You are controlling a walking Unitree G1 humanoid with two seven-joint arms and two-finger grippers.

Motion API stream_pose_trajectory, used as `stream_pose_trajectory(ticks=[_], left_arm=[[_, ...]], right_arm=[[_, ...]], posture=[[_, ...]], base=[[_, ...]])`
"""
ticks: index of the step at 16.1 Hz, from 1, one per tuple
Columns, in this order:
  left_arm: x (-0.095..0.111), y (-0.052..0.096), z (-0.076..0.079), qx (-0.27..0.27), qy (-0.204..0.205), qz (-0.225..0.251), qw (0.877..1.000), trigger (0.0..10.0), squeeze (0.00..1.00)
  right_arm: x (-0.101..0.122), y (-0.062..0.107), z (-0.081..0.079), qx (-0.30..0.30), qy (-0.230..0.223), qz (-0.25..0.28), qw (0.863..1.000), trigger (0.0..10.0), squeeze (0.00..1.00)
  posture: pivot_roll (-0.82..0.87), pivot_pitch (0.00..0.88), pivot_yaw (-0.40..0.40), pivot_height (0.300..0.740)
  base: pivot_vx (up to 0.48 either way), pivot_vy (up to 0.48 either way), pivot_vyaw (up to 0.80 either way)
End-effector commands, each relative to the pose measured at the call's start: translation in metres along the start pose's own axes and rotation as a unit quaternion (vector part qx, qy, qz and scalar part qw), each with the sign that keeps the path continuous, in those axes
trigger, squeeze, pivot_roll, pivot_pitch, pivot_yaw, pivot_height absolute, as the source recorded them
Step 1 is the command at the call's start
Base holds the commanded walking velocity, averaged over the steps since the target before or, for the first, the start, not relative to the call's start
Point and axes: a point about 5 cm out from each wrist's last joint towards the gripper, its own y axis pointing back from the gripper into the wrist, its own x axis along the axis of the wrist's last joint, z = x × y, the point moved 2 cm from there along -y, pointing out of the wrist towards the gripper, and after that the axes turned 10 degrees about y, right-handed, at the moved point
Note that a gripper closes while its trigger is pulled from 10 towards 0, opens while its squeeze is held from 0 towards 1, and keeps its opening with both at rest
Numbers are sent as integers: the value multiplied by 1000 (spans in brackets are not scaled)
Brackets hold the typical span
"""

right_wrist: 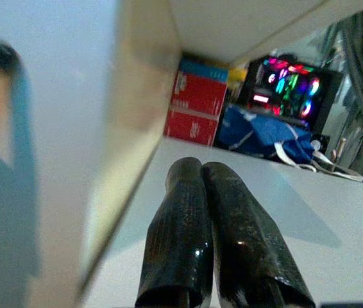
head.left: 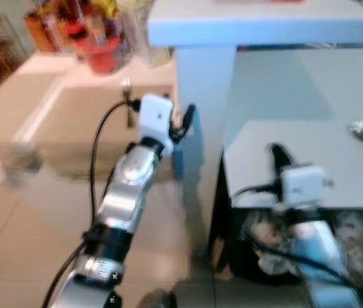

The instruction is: Setting the table

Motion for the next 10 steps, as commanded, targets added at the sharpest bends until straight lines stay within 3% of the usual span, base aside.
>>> stream_pose_trajectory(ticks=[1,6,10], left_arm=[[3,1,-30,79,-7,-5,997,10000,0],[23,-9,-30,81,-35,11,996,10000,0],[9,-13,-36,106,-39,-33,993,10000,0]], right_arm=[[-5,4,5,-3,8,-11,1000,10000,0],[-5,4,3,2,8,-11,1000,10000,0],[-4,5,2,0,6,-12,1000,10000,0]], posture=[[-78,44,65,740],[-77,52,68,740],[-74,66,75,740]], base=[[0,0,0],[0,0,0],[0,0,0]])
